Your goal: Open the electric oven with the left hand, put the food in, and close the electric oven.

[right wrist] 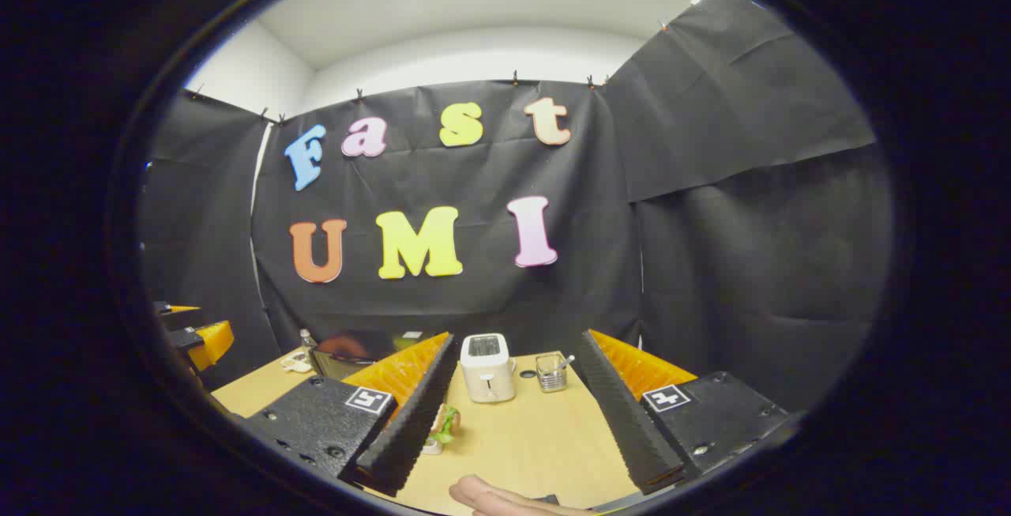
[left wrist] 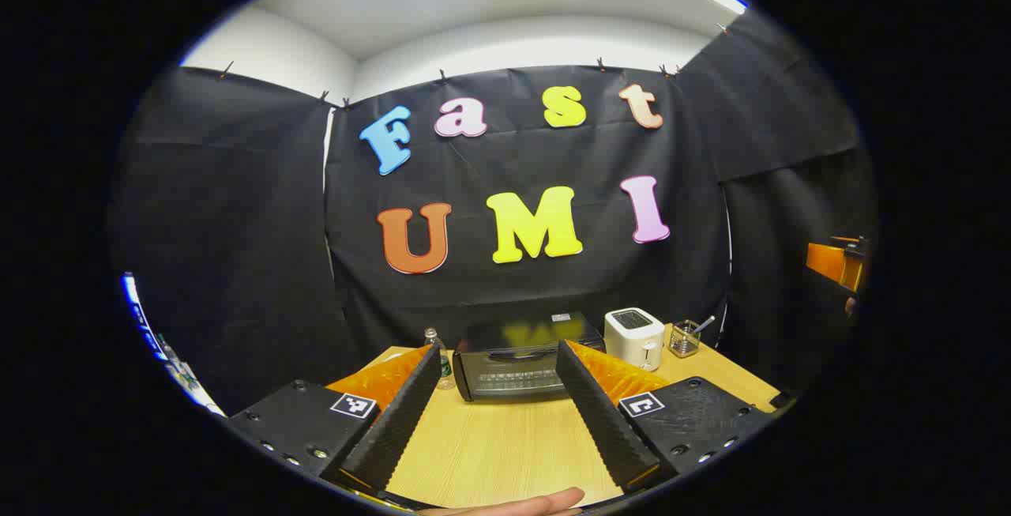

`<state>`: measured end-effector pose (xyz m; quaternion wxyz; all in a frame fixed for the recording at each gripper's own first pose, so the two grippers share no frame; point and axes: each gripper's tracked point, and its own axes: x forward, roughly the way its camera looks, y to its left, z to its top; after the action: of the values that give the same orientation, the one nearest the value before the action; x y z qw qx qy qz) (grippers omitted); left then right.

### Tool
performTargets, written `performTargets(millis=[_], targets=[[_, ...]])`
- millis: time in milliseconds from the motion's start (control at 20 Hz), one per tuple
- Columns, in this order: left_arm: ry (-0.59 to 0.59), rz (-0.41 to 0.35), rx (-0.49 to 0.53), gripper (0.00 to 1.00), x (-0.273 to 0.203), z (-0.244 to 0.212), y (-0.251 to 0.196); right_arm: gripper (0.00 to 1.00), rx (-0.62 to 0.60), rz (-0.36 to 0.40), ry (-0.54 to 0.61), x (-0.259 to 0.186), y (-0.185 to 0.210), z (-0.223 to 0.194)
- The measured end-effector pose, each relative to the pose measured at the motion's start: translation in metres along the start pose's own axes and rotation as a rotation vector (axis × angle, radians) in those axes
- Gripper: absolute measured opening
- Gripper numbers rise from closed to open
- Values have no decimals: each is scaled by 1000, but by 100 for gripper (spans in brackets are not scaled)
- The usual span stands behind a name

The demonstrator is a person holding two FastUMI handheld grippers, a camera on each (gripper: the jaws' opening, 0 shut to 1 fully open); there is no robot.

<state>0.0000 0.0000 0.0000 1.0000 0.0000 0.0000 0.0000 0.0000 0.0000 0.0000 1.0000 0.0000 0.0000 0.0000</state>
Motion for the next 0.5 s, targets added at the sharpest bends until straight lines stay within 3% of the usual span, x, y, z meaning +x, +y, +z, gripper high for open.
performTargets(millis=[50, 100, 200, 250, 300, 350, 500], targets=[[-9, -3, -18, 88, -8, 4, 9, 90, 3, -4, -10, -8, 2, 4], [-21, -3, -26, 96, -14, 8, 16, 90, 3, -6, -30, -19, 8, 14], [-41, 3, -27, 95, -25, 14, 27, 90, -21, -12, -54, -34, 14, 25], [-54, 6, -30, 95, -29, 18, 32, 100, -34, -7, -63, -41, 19, 29], [-65, 6, -32, 95, -31, 22, 34, 90, -44, -5, -70, -48, 24, 33], [-68, 6, -34, 95, -33, 25, 36, 100, -50, -3, -73, -52, 27, 34], [-66, -22, -53, 95, -39, 23, 30, 100, -66, 12, -68, -62, 34, 33]])
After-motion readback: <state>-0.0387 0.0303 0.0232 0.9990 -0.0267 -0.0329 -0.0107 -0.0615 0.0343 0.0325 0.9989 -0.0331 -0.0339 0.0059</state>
